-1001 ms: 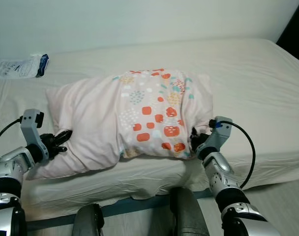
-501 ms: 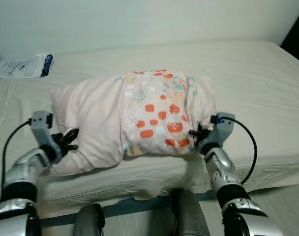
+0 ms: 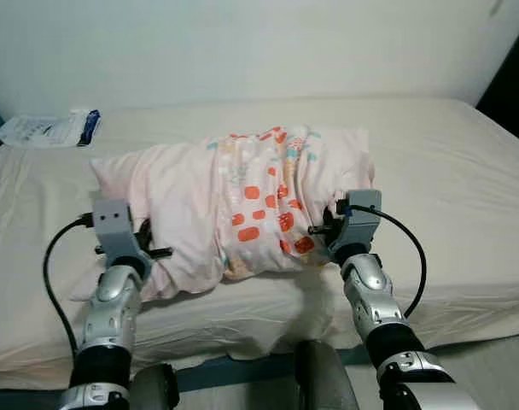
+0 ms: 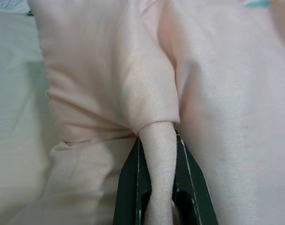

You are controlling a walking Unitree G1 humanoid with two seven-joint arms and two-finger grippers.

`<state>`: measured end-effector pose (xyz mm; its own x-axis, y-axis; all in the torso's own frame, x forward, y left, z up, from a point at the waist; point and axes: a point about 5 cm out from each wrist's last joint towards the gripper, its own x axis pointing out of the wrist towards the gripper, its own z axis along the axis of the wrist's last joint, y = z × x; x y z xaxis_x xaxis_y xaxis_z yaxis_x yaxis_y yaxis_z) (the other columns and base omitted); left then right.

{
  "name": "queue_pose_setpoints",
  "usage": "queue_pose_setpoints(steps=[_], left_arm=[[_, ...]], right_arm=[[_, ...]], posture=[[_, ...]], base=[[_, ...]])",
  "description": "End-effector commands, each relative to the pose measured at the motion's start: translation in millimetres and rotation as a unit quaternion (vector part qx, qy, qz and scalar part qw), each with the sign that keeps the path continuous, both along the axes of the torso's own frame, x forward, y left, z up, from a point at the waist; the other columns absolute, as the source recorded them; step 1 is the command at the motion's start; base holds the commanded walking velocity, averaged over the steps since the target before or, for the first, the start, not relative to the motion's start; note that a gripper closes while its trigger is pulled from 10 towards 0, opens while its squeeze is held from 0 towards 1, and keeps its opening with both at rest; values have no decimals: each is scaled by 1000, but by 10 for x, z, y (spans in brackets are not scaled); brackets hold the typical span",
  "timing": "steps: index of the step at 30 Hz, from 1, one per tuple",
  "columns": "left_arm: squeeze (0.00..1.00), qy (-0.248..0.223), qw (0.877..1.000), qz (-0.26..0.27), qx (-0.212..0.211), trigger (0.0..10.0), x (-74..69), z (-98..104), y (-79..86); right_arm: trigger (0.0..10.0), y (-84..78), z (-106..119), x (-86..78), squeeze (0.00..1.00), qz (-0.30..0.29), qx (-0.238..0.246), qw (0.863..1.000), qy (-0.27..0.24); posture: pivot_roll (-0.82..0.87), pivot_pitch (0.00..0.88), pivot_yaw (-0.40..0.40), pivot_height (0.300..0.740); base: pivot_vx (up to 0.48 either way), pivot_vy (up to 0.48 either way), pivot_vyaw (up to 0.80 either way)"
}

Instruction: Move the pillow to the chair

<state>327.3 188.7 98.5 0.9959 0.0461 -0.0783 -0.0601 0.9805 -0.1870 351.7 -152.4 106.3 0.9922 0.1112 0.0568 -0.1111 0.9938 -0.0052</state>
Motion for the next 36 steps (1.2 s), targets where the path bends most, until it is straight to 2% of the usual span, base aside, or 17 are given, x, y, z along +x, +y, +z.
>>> queue_pose_setpoints(steps=[1, 2, 4, 5, 6, 9, 14, 15, 16, 19, 26, 29, 36], left_arm=[[0, -18, 999, -28, -13, 10000, 19, 48, -208], [0, -18, 999, -28, -13, 10000, 19, 48, -208], [0, -5, 998, -50, -46, 10000, 33, 39, -358], [0, -5, 998, -50, -46, 10000, 33, 39, -358], [0, -2, 997, -64, -46, 10000, 21, 39, -426], [0, 10, 997, -77, -23, 10000, -16, 21, -515], [0, 11, 998, -56, -2, 10000, -44, 8, -527], [0, 19, 998, -50, 23, 10000, -55, -27, -531], [0, 19, 998, -50, 23, 10000, -55, -27, -531], [0, 18, 997, -44, 64, 10000, -72, -73, -533], [0, 12, 996, -46, 80, 10000, -85, -67, -535], [0, 7, 994, -44, 104, 10000, -98, -58, -523], [0, 4, 994, -38, 104, 10000, -95, -66, -521]], right_arm=[[10000, 112, 45, 28, 0, 23, -19, 999, -11], [10000, 112, 45, 28, 0, 23, -19, 999, -11], [10000, 77, 33, 42, 0, 23, -18, 1000, -3], [10000, 77, 33, 42, 0, 23, -18, 1000, -3], [10000, 86, 31, 44, 0, 24, -20, 1000, -2], [10000, 135, 37, 49, 0, 27, -33, 999, -1], [10000, 158, 20, 38, 0, 25, -26, 999, 1], [10000, 173, -14, 26, 0, 29, -16, 999, 9], [10000, 173, -14, 26, 0, 29, -16, 999, 9], [10000, 171, -55, 9, 0, 26, -21, 999, 16], [10000, 161, -68, 7, 0, 22, -32, 999, 17], [10000, 162, -74, 7, 0, 18, -35, 999, 18], [10000, 188, -86, -5, 0, 22, -36, 999, 16]], posture=[[-10, 0, -67, 557], [-10, 0, -67, 557], [-3, 0, -75, 557], [-3, 0, -75, 557], [-1, 0, -74, 557], [3, 0, -69, 557], [4, 0, -65, 557], [3, 0, -63, 557], [3, 0, -63, 557], [3, 0, -66, 567], [1, 0, -66, 582], [-1, 0, -63, 607], [3, 0, -56, 637]], base=[[0, 0, 0], [0, 0, 0], [0, 0, 0], [0, 0, 0], [0, 0, 0], [0, 0, 0], [0, 0, 0], [0, 0, 0], [0, 0, 0], [0, 0, 0], [0, 0, 0], [0, 0, 0], [0, 0, 0]])
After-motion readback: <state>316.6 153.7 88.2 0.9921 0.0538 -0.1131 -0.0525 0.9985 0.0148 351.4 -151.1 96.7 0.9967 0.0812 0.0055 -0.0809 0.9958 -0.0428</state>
